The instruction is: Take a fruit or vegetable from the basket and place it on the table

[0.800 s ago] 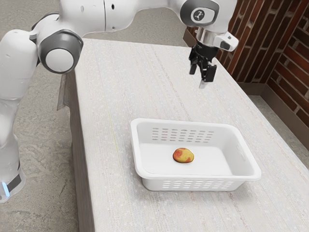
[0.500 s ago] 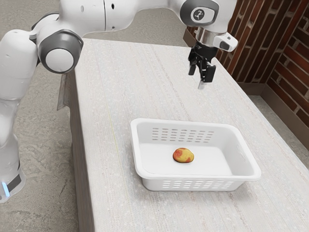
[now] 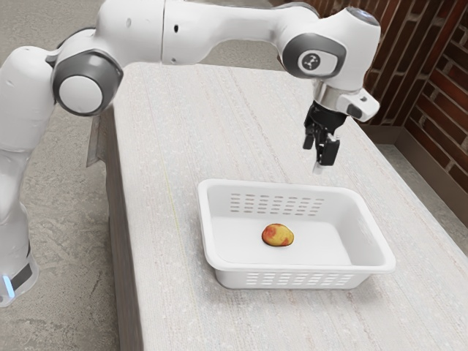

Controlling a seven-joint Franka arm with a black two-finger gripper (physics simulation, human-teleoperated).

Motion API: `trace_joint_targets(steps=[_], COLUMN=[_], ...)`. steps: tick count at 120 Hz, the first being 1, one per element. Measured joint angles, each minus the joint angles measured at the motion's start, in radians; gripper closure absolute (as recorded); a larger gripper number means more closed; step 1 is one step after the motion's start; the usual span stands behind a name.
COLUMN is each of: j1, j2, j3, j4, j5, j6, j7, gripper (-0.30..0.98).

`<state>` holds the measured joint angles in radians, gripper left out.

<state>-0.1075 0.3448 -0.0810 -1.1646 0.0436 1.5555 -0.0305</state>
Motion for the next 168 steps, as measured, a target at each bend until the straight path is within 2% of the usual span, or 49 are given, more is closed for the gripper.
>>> trace_joint_targets(steps=[10,18,25,47,110,168], j1=[-0.005,-0.014,-0.012,-0.022,-0.023,-0.017], j2=[-0.02,-0.129,-0.181,-0.209,-0.264,-0.231], j3=[-0.016,-0.019,-0.049,-0.107,-0.129,-0.129], j4=[-0.069,-0.272,-0.389,-0.581,-0.733,-0.775], j5=[0.002,0.003,0.022,0.085,0.105,0.104], j6=[0.014,0.071,0.121,0.266,0.543,0.643], j7=[0.006,0.011,0.014,0.016,0.0,-0.018], gripper=[0.0,0.0,0.0,0.0,0.0,0.0])
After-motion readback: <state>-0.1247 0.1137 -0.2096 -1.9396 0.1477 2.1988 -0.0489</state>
